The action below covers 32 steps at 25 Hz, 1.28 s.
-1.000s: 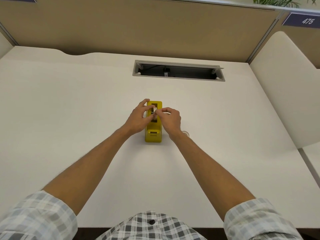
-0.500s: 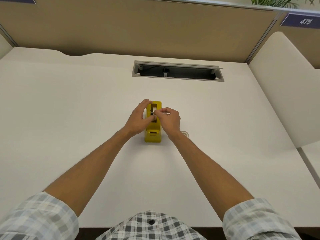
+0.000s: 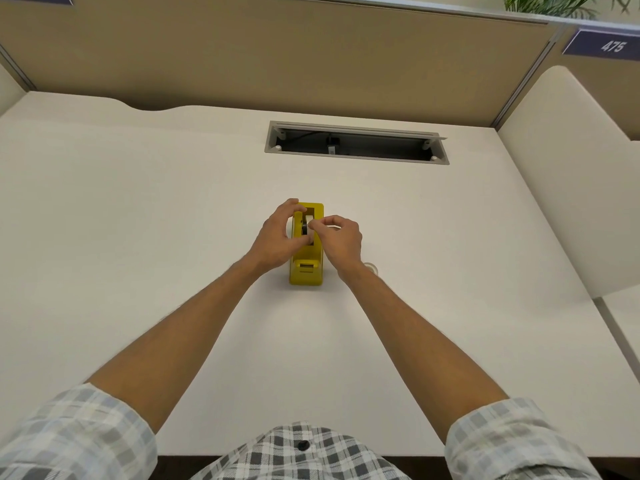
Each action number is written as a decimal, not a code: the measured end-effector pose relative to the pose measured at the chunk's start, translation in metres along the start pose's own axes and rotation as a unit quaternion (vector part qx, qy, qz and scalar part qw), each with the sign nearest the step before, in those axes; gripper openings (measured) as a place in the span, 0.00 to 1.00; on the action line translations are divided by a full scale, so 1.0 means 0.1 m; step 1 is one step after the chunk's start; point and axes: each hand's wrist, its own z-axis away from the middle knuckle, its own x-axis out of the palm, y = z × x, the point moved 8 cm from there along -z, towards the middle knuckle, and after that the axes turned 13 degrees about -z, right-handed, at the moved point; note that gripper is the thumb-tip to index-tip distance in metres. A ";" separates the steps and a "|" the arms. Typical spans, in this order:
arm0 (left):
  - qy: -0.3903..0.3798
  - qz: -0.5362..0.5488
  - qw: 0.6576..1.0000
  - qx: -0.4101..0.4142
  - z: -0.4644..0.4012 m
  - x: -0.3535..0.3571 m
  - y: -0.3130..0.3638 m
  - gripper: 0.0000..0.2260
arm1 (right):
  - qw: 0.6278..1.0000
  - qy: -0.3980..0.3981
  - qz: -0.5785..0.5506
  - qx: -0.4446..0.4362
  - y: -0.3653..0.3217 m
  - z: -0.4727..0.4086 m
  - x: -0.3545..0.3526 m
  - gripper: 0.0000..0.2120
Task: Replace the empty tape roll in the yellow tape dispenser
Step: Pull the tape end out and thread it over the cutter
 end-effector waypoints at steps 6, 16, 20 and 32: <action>-0.012 -0.009 1.000 0.006 -0.02 0.00 -0.01 0.20 | 1.000 -0.001 0.005 -0.014 0.01 0.01 0.00 0.06; -0.001 -0.003 1.000 0.005 -0.02 -0.01 -0.02 0.23 | 1.000 -0.002 0.007 -0.011 0.01 -0.01 -0.02 0.07; -0.005 -0.019 1.000 -0.003 -0.03 0.01 -0.02 0.23 | 0.999 0.001 0.013 -0.039 -0.03 -0.01 -0.03 0.07; -0.010 -0.009 1.000 0.008 -0.01 -0.03 0.02 0.21 | 0.758 -0.072 0.431 -0.483 -0.58 0.28 0.29 0.02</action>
